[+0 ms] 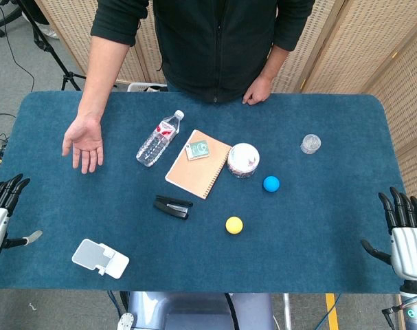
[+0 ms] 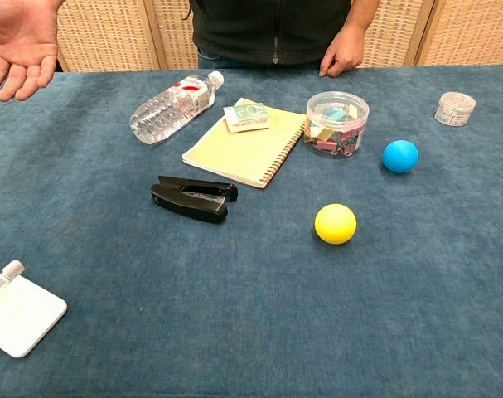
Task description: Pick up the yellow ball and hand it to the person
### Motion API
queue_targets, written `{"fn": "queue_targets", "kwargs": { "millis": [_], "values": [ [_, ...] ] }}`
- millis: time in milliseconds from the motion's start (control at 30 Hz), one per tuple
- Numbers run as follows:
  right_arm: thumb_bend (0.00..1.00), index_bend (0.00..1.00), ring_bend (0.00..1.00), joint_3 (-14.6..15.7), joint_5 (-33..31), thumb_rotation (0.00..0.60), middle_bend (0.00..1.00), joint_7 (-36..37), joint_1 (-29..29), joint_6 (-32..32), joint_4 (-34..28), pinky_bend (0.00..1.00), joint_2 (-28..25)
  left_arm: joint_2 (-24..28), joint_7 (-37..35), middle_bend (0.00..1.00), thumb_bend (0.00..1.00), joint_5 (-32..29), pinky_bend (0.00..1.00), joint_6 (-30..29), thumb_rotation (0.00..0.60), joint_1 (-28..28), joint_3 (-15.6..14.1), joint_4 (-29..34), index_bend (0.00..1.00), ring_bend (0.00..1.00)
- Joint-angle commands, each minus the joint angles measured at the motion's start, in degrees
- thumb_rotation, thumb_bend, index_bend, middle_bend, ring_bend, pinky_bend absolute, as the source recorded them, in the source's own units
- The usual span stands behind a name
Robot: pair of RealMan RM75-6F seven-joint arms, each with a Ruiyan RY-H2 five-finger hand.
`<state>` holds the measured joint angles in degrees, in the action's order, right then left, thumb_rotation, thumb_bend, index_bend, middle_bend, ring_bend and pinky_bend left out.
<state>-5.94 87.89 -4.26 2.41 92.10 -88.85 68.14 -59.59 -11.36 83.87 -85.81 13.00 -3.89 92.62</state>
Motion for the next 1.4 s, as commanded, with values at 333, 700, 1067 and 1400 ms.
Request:
{"fn": "queue_targets", "kwargs": {
  "millis": [333,700,1067,1400],
  "values": [
    [0.00,0.02,0.00,0.45,0.79,0.600,0.00,1.48,-0.35,0.35,-0.87,0.00,-0.90,2.01,-0.53,0.00,0.00,5.15,0.00,1.81,0.600,-0.23,0.05,2.60,0.00,0.00],
    [0.00,0.02,0.00,-0.17,-1.58,0.600,0.00,2.54,-0.12,-1.35,-0.45,0.00,-1.29,-3.16,7.08,0.00,0.00,16.75,0.00,20.73,0.600,19.16,6.45,6.52,0.00,0.00],
    [0.00,0.02,0.00,-1.03,-4.65,0.600,0.00,2.68,0.41,-3.57,1.83,0.00,-0.63,-21.75,25.25,0.00,0.00,3.24,0.03,44.35,0.600,36.30,14.39,4.34,0.03,0.00],
    [0.00,0.02,0.00,-2.11,-7.41,0.600,0.00,3.68,0.57,-4.87,3.48,0.00,-0.48,-36.59,38.58,0.00,0.00,-9.89,0.06,50.51,0.600,47.06,18.14,-7.61,0.11,0.00]
  ]
}}
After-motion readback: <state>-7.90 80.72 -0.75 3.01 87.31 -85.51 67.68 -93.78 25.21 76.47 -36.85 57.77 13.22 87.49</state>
